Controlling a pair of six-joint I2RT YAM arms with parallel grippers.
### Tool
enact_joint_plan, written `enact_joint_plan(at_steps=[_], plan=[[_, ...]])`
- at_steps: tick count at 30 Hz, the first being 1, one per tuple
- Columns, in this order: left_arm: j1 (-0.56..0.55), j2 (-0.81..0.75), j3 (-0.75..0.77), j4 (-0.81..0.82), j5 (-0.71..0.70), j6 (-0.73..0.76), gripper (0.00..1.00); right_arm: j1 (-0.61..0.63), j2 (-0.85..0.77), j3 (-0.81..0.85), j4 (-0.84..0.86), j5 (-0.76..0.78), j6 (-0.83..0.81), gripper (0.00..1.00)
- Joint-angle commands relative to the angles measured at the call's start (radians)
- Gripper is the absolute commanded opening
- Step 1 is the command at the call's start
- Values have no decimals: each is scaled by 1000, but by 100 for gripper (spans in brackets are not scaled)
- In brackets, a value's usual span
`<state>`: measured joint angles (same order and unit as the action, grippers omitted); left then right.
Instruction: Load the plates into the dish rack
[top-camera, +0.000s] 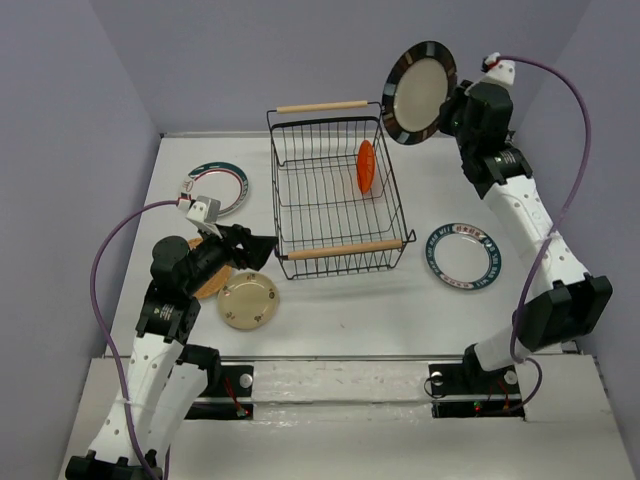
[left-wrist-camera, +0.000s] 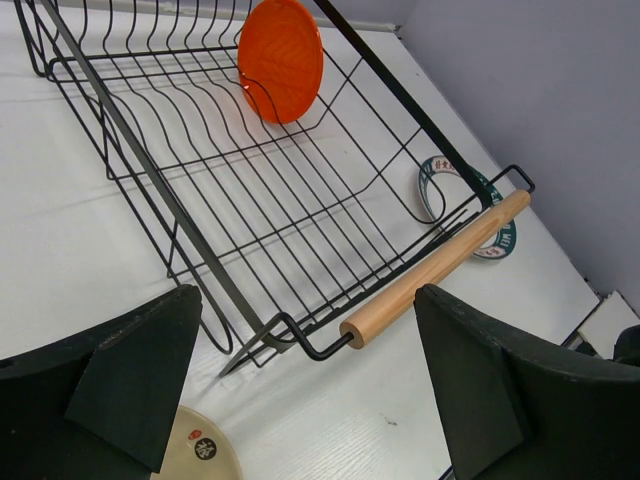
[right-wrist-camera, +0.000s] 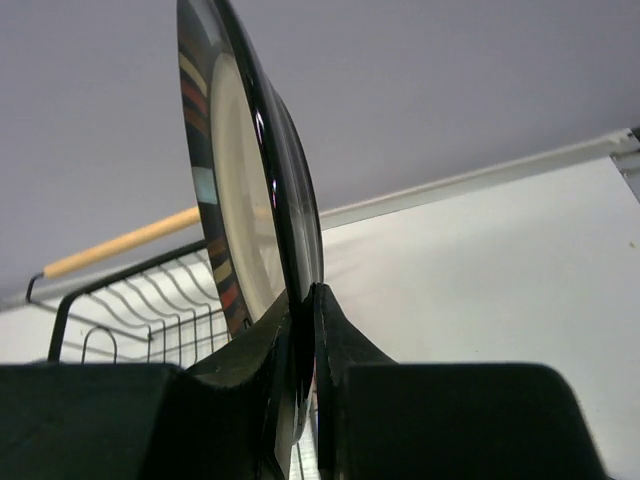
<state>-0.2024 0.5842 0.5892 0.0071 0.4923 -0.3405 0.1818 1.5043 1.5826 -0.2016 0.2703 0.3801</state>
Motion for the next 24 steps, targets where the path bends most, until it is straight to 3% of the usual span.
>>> enact_joint_plan(at_steps=[1,8,15,24], plan=[[3,-12,43,21,5,14,99,194,55,213,22,226,-274,7],[3,-6,44,21,3,17,99,407,272,449,-1,457,-489,7],[3,0,44,19,-3,15,99,456,444,602,-68,566,-527,7],[3,12,44,21,-3,15,99,456,511,610,-114,635,-511,7]])
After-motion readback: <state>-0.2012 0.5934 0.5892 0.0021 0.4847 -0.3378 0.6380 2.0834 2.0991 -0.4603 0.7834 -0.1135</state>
